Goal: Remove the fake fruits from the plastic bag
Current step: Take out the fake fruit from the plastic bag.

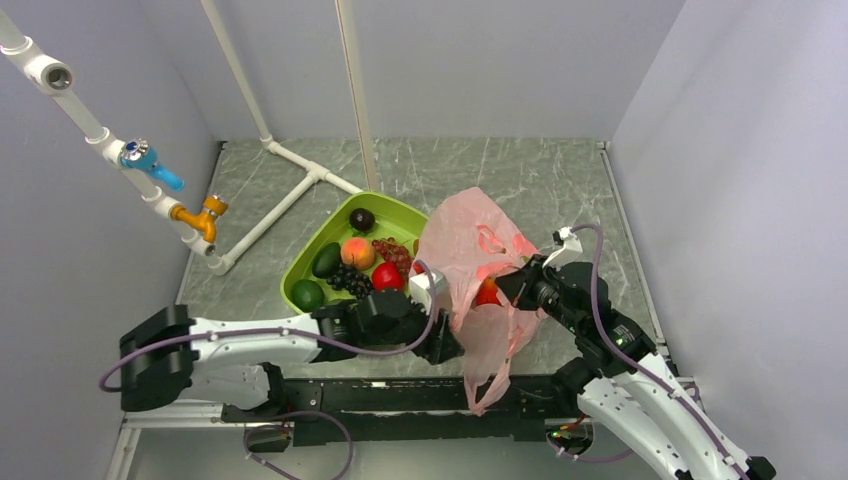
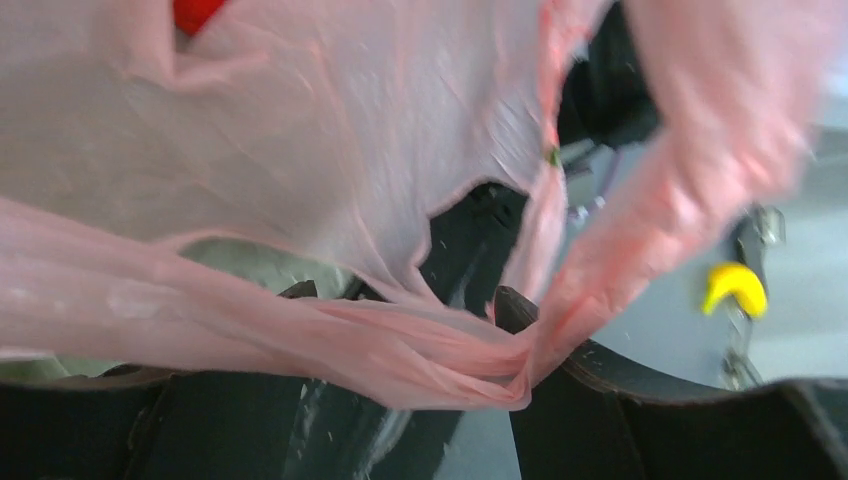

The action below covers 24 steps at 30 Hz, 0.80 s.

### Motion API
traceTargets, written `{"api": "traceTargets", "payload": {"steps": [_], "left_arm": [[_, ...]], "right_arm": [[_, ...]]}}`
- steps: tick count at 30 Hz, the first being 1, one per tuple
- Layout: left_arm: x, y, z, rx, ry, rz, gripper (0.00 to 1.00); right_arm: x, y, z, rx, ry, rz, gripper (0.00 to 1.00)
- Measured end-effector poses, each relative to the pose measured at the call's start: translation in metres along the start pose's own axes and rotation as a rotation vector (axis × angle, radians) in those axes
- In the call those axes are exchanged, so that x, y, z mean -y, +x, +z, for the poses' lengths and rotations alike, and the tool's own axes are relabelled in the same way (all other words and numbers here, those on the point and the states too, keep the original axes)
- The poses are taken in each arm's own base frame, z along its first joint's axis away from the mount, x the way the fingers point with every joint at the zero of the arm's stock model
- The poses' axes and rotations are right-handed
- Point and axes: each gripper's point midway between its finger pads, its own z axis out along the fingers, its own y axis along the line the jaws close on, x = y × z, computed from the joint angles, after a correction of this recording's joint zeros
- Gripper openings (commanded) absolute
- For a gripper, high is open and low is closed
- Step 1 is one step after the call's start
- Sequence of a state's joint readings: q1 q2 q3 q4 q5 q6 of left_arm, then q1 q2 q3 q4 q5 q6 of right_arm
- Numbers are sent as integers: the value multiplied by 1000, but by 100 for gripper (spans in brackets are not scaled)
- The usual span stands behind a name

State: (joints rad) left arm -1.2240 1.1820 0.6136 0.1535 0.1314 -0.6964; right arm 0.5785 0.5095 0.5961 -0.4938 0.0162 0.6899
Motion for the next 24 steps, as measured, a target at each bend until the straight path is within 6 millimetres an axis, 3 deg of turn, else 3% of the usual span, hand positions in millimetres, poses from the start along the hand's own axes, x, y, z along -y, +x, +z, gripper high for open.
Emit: {"api": "traceTargets", "payload": {"steps": [3,7,12,17,24], "left_arm": [[-15,-13,21,42,-93,1,71],[-24,-51,47,146,-209,6,67],[-33,-85,63,250,-310,25,63],[-44,-92,81,266,-365,49,52],[-56,-82,99,254,-373,66,48]], "right_arm": [[-2,-1,-1,3,-11,3,0],[-6,2,-2,-12,-32,3,0],[-10,3,-5,-19,-58,0,0],[-12,4,-10,-12,-80,-1,0],[-4,15,-11,-33,-65,7,0]]}}
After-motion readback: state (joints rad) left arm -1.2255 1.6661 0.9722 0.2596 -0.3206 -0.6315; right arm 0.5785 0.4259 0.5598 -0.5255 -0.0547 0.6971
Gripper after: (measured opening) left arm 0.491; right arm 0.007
